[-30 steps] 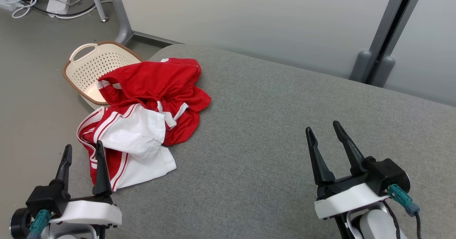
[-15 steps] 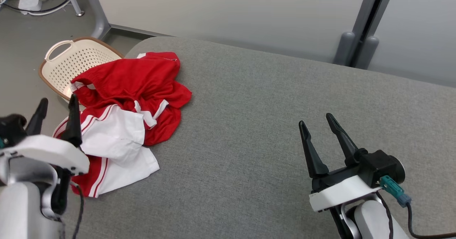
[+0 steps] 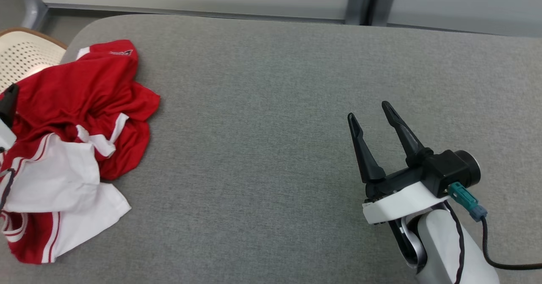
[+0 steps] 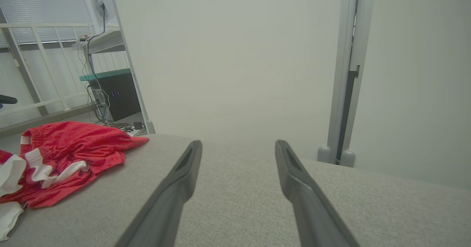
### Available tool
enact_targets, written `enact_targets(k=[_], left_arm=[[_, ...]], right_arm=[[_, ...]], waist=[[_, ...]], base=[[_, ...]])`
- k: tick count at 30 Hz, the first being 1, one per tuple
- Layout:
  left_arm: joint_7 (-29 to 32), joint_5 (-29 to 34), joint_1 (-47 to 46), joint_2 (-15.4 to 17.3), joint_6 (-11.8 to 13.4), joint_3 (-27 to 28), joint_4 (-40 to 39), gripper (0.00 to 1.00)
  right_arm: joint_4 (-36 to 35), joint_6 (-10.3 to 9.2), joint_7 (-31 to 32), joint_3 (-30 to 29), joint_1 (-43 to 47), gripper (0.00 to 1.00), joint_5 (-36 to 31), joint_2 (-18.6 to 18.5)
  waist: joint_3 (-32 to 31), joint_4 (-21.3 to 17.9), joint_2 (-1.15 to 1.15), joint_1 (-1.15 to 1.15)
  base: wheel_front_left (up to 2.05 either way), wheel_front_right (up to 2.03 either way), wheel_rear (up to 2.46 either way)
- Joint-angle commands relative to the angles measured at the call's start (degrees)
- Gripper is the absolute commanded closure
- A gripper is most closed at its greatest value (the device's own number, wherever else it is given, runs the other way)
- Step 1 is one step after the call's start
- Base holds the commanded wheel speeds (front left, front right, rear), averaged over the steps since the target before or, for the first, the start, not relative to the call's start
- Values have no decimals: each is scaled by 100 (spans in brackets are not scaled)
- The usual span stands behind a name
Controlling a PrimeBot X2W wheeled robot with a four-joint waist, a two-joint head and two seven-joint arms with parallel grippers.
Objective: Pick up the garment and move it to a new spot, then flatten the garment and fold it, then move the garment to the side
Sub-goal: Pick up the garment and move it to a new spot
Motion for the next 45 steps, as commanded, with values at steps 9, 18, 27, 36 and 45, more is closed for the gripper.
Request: enact_targets(k=[9, 18, 27, 36, 45], left_arm=[[323, -199, -490, 580, 117, 266, 1587, 0], [-40, -207, -650, 893, 150, 334, 2676, 0], [-691, -95, -890, 954, -94, -30, 3178, 100], [-998, -24, -1091, 1046, -142, -858, 2885, 100], [-729, -845, -1081, 1180, -142, -2239, 1356, 100]], right_arm=[[-63, 0, -8, 16, -241, 0, 20, -39], [-62, 0, -8, 54, -310, 0, 51, -24], [36, 0, -8, 58, -217, 0, 11, -29], [168, 0, -7, 170, -13, 0, 175, -12], [176, 0, -7, 59, 309, 0, 346, 1]], waist=[[601, -859, 0, 0], [668, -1132, 0, 0], [509, -1080, 0, 0], [-177, -1040, 0, 0], [-830, -1332, 0, 0]], base=[[0, 0, 0], [0, 0, 0], [0, 0, 0], [0, 0, 0], [0, 0, 0]])
